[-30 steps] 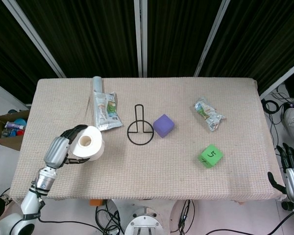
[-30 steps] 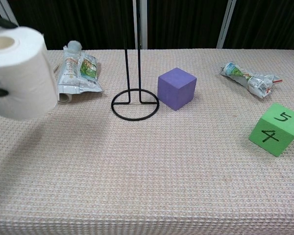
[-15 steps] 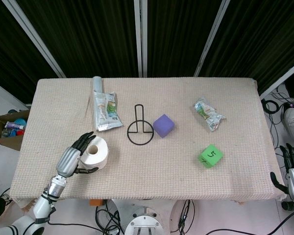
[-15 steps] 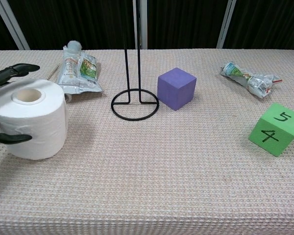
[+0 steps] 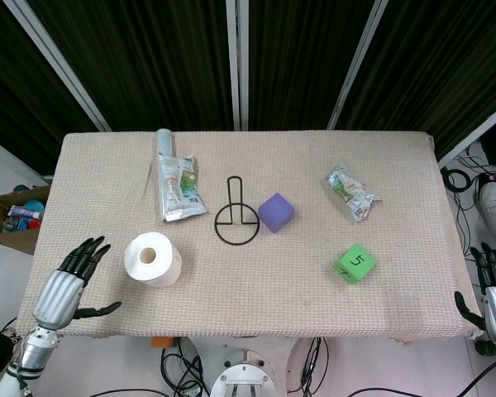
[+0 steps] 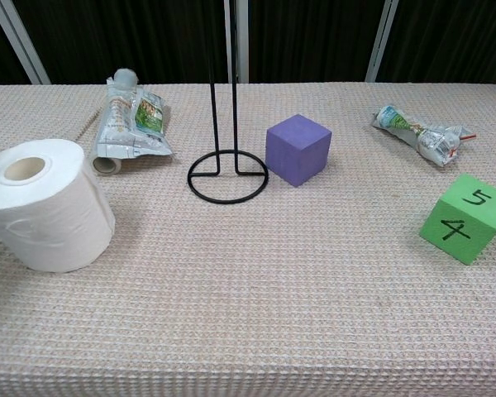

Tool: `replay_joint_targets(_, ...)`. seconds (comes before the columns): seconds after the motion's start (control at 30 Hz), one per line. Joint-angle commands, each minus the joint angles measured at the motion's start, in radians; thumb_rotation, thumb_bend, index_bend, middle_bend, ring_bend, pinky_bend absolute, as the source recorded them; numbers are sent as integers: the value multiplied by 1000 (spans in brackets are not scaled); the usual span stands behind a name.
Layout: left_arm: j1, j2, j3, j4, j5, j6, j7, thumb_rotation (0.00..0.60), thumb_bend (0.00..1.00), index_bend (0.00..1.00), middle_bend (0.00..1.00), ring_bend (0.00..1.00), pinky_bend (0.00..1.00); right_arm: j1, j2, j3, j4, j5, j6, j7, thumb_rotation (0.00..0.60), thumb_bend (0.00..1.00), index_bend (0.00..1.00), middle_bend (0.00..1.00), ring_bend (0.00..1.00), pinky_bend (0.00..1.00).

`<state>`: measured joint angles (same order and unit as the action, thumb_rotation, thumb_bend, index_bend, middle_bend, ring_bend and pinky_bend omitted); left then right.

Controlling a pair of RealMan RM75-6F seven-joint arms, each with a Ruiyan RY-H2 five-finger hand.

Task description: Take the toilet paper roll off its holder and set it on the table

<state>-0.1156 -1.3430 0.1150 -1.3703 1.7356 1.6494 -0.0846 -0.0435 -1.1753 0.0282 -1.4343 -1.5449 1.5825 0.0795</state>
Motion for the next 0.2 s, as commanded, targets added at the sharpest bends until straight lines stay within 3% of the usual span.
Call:
replay_joint_targets(0.03,91,62,34,8,-48,46,110,403,62,0,0,0,157,2,-5,-2,8,5,-12,2,600,297,0,0,0,0)
replay_joint_targets(0.2,141,64,26,35,-68,85,175,406,61,0,0,0,154,6,-17,-10,17,-4,-20,-4,600,296,0,0,0,0)
